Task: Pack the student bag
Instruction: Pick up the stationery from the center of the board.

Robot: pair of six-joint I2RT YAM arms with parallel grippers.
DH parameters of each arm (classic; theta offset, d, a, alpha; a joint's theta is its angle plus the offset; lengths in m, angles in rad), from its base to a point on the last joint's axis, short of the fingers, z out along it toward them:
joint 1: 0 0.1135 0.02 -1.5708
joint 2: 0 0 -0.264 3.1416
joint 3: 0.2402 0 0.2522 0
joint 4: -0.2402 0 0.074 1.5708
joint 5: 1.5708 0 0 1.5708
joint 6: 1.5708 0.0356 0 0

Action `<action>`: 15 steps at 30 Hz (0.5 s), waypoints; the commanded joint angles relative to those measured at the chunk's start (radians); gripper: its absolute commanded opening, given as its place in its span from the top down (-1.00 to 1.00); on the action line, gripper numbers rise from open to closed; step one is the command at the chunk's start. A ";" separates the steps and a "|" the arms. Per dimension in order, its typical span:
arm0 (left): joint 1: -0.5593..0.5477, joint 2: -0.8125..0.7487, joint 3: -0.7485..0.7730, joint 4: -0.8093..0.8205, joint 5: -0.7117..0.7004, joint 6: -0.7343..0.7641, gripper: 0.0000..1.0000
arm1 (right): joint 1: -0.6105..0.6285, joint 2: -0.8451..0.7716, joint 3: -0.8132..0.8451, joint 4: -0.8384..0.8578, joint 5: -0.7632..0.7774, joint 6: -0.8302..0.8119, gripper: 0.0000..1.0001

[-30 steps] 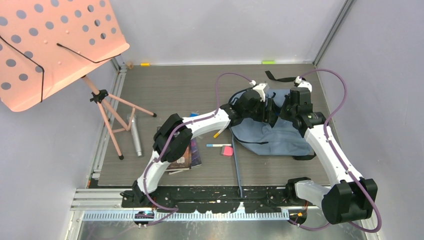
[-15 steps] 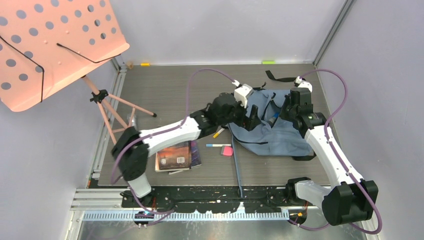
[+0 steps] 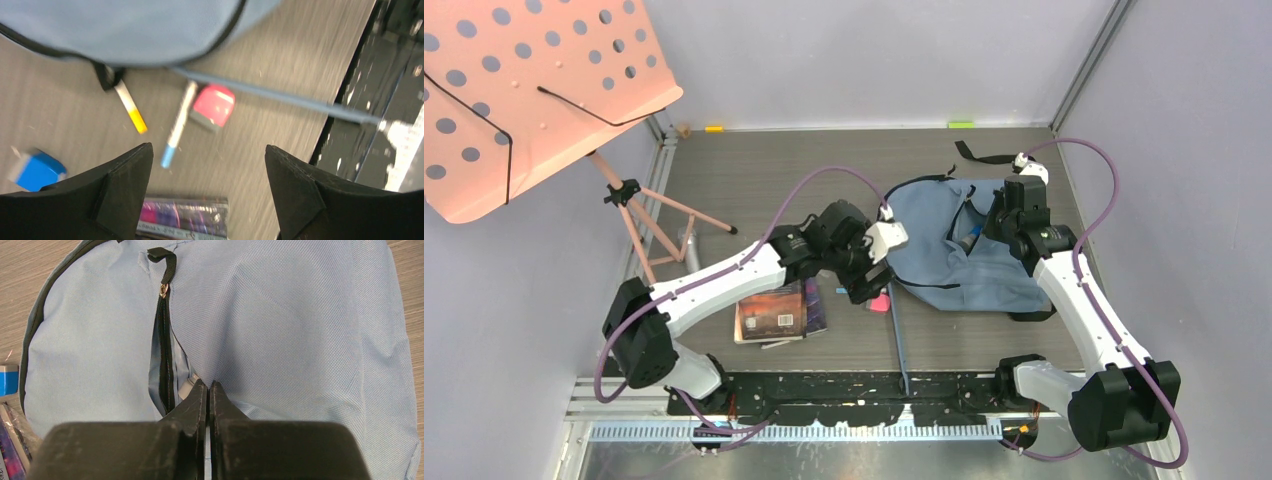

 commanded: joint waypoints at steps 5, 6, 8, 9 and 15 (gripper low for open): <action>0.005 0.075 -0.087 -0.074 0.037 0.171 -0.66 | 0.004 -0.048 0.015 0.023 0.004 -0.005 0.99; 0.005 0.083 -0.097 -0.049 0.045 0.181 -0.66 | 0.004 -0.048 0.014 0.024 0.005 -0.005 0.99; 0.002 0.088 -0.122 0.019 0.066 0.198 -0.67 | 0.004 -0.046 0.014 0.024 0.002 -0.005 0.99; -0.001 0.091 -0.133 0.052 0.074 0.212 -0.67 | 0.004 -0.046 0.014 0.025 0.000 -0.006 0.99; -0.005 0.151 -0.157 0.171 0.106 0.304 -0.66 | 0.003 -0.046 0.012 0.025 0.000 -0.009 0.99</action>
